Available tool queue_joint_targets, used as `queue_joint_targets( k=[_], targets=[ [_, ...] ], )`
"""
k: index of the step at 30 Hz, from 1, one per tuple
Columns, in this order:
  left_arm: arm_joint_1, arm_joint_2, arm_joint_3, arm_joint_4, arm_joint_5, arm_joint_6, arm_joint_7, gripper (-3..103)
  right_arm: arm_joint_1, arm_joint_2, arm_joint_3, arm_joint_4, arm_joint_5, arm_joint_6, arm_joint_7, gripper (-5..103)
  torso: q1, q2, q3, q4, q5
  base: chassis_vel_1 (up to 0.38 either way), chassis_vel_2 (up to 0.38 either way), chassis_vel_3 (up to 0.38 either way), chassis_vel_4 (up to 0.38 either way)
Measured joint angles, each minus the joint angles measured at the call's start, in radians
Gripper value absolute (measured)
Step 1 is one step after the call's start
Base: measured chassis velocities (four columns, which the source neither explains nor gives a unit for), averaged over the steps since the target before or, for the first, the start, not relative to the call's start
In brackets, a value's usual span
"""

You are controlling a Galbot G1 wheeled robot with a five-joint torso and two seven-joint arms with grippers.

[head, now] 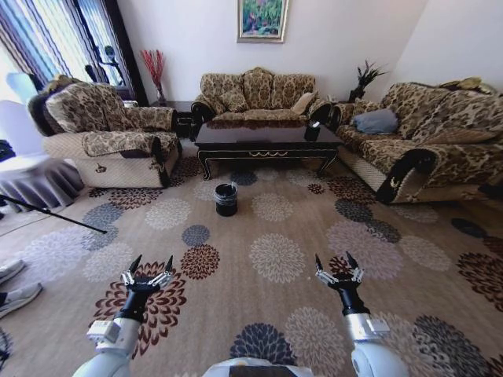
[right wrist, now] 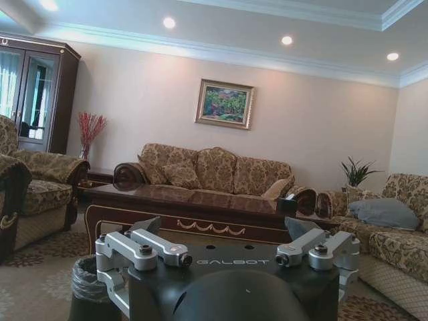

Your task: Move to the front of the table and pick up the trash from the floor, then place it into the trash bin.

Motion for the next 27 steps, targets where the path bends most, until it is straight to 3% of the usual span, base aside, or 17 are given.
queue_joint_targets(
  k=[27],
  targets=[
    [0.000, 0.000, 0.000, 0.000, 0.000, 0.000, 0.000, 100, 0.000, 0.000, 0.000, 0.000, 0.000, 0.000, 0.000, 100, 0.054, 0.125, 0.071, 0.0000, 0.0000, 0.000, 0.000, 0.000, 0.000]
  ],
)
